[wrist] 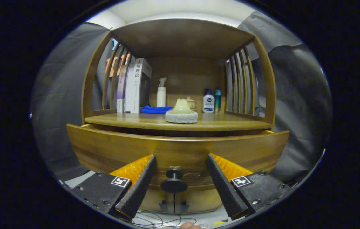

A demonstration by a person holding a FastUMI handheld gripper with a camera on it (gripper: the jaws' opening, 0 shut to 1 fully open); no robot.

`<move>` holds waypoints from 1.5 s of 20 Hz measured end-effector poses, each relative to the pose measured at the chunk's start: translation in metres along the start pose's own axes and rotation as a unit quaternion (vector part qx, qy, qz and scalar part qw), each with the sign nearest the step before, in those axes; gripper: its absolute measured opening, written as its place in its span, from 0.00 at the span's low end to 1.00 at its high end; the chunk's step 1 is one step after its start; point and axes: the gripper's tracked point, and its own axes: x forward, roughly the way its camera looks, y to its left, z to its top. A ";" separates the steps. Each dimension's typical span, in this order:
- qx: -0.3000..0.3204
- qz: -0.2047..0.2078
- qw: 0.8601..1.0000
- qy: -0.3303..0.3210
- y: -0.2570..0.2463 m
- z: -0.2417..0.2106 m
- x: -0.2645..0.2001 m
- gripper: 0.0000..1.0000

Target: Pull open the drawer, take out the items inside it, and place them on the countertop above the cabinet.

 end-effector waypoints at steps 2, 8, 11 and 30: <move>-0.003 -0.001 1.000 -0.002 0.000 0.001 0.006 1.00; -0.008 -0.004 1.000 0.004 0.000 0.003 0.026 1.00; -0.008 -0.005 1.000 0.005 0.001 0.005 0.037 1.00; 0.027 -0.001 1.000 0.012 0.000 0.013 0.038 1.00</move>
